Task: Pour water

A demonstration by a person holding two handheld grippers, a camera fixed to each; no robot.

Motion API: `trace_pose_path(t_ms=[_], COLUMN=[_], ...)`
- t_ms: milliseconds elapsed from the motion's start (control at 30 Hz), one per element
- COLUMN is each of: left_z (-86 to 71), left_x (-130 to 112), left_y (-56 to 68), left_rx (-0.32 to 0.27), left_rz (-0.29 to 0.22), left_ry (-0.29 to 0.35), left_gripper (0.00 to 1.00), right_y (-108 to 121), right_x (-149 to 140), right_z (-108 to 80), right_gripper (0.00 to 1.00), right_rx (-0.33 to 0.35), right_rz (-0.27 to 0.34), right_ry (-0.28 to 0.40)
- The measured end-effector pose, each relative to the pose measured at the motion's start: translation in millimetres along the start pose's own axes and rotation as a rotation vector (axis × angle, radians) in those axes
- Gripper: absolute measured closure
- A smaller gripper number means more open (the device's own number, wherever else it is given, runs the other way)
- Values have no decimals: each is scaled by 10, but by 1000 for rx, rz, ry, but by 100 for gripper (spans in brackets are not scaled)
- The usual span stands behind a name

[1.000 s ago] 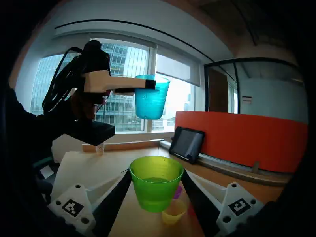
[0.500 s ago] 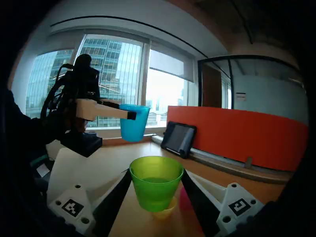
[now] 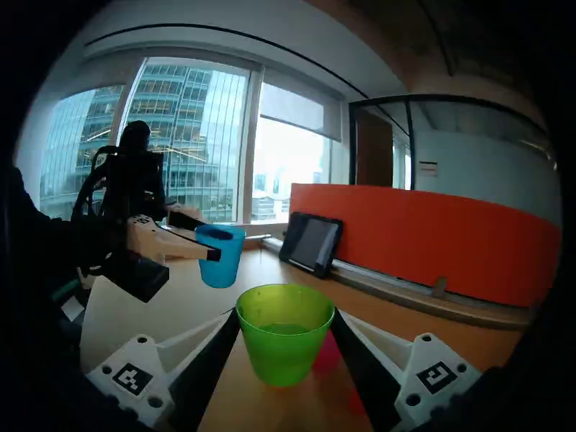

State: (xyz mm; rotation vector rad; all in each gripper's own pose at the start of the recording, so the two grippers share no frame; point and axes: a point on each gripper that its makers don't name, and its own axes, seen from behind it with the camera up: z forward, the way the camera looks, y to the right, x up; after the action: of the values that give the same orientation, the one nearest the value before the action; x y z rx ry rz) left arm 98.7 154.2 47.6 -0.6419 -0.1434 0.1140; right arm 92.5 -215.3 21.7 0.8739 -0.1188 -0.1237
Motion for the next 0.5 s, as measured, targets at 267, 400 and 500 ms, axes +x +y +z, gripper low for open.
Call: trace_pose_path(t_ms=[267,400,500], left_z=[84,126,154], left_x=[-330,-482,-573], left_y=[-38,-38,-39], left_rx=[2,0,-2], left_rz=[1,6,9], left_ry=[-59,-88,-106], left_gripper=[13,13,12], right_y=[24,33,46], right_x=[-173,-273,-353], right_z=[-23,-15,-9], right_gripper=[8,8,8], right_rx=[5,10,14], right_rz=[2,11,19], right_ry=[-49,-75,-95])
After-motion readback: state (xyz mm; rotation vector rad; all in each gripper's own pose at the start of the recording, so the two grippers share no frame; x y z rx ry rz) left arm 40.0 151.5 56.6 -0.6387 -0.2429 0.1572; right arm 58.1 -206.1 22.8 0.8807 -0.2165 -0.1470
